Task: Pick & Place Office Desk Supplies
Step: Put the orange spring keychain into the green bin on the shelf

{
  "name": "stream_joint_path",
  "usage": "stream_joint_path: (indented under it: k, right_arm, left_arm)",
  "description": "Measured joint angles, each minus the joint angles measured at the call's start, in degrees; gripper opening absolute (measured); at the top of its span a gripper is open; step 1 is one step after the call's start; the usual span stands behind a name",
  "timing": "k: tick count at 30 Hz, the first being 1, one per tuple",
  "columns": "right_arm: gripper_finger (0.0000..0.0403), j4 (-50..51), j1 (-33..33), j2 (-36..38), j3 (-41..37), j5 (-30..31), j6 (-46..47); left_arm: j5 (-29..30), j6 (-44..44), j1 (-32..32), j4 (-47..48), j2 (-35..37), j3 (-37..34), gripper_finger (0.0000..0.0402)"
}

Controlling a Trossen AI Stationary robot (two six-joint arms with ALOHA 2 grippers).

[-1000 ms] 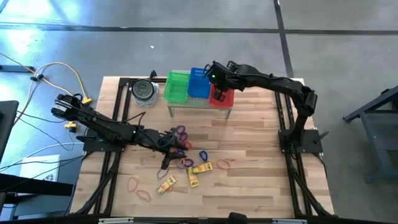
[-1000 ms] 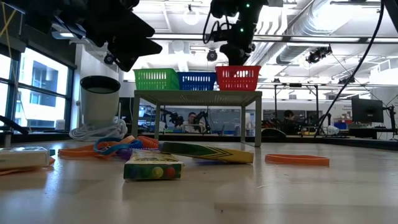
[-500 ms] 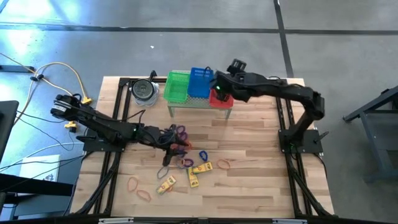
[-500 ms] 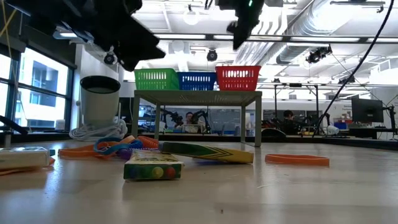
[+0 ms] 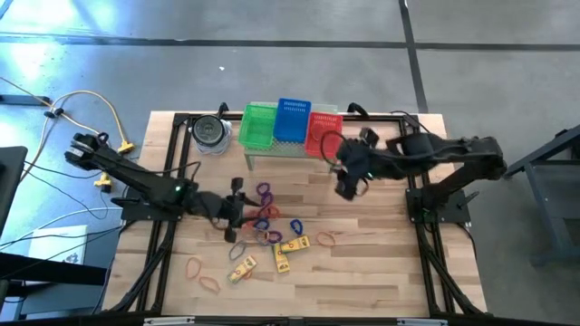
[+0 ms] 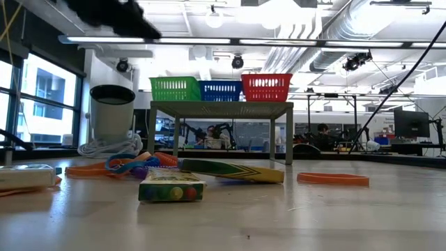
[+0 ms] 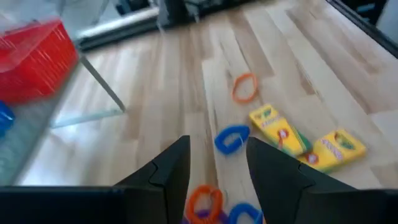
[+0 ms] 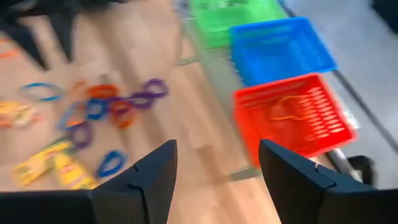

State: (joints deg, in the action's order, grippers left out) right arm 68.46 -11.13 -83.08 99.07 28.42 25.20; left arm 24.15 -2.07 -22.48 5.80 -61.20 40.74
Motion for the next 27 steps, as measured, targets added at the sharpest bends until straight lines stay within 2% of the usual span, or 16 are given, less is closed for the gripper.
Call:
stream_joint_path:
  k: [4,6,10,14,16,21,27]
  right_arm:
    - [0.0215,3.58,-6.46,1.39,0.00,0.90,10.21]
    - [0.0215,6.18,-9.99,1.46,0.00,4.42,15.22]
    - [0.0215,13.04,-16.69,1.33,-1.84,14.07,26.78]
    - [0.0215,17.06,-22.06,1.29,-8.09,19.09,35.41]
    - [0.0215,18.21,-24.68,1.24,-11.95,20.89,38.30]
    - [0.0215,16.81,-28.21,1.24,-22.16,26.64,43.78]
    - [0.0215,13.34,-28.27,1.24,-30.21,43.29,46.92]
  left_arm:
    - [1.82,9.96,-1.09,16.34,-1.22,10.44,0.0144]
    - [1.93,12.66,-1.05,22.38,-2.12,13.36,0.0144]
    - [0.08,12.80,-0.16,26.87,-2.60,15.16,0.0144]
    - [-4.68,18.41,1.45,33.36,-2.54,15.11,0.0144]
    - [-4.77,20.69,1.68,34.91,-2.54,15.13,0.0144]
    - [-4.51,19.98,2.58,36.69,-2.65,15.10,0.0144]
    - [-4.43,19.72,2.43,36.63,-5.24,14.85,0.0144]
